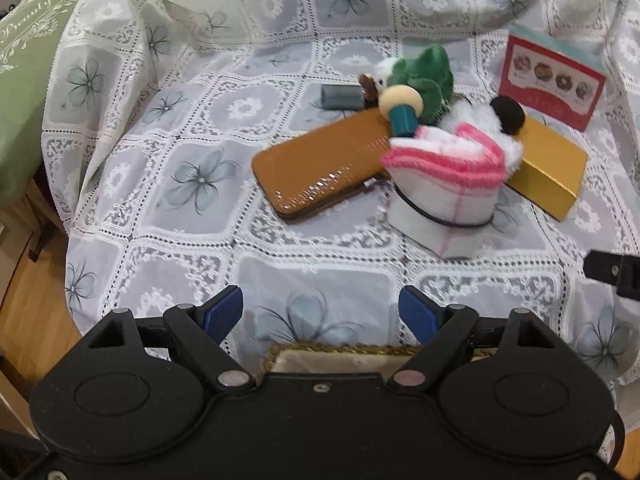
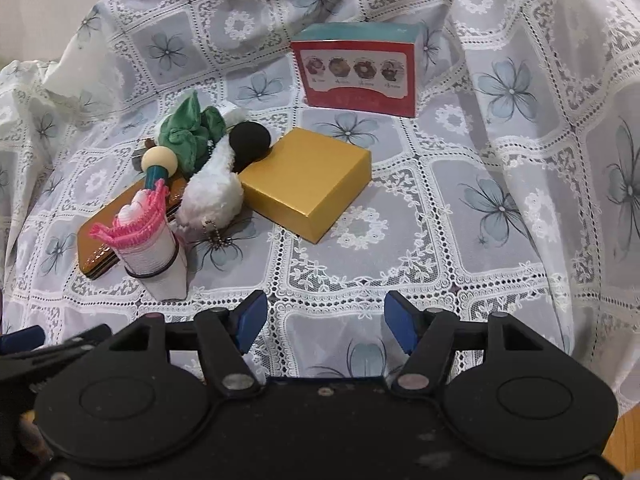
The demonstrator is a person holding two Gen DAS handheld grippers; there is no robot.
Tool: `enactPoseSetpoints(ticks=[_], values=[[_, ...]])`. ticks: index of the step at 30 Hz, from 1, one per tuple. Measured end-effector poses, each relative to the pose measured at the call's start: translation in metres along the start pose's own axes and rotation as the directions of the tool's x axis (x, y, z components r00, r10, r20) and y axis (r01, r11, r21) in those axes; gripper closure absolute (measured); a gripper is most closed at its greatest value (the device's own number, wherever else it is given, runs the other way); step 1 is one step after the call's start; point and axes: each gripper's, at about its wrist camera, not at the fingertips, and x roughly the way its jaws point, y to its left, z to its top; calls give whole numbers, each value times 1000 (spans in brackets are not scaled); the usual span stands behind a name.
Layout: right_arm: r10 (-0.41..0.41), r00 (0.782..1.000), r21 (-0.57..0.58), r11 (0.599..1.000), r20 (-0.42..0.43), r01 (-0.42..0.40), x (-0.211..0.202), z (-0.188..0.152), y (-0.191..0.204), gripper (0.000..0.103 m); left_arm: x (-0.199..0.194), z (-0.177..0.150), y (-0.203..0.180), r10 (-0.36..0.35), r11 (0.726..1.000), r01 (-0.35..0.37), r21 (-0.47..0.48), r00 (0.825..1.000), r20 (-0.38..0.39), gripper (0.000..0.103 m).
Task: Organize soft objects
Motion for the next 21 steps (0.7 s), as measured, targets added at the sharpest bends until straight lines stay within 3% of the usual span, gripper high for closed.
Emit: enactPoseSetpoints(ticks=[5,10,21], values=[[-56,998,25,998,-30,57,11,0,-2,38,5,4,13,-2,1000,2,-12,1000,21,22],[-62,997,48,997,-44,64,15,5,3,38,14,3,18,0,1000,0,23,1000,24,22],[37,995,-62,998,88,-32,-4,26,81,36,24,3,43,-79,997,79,1,997,-5,22]])
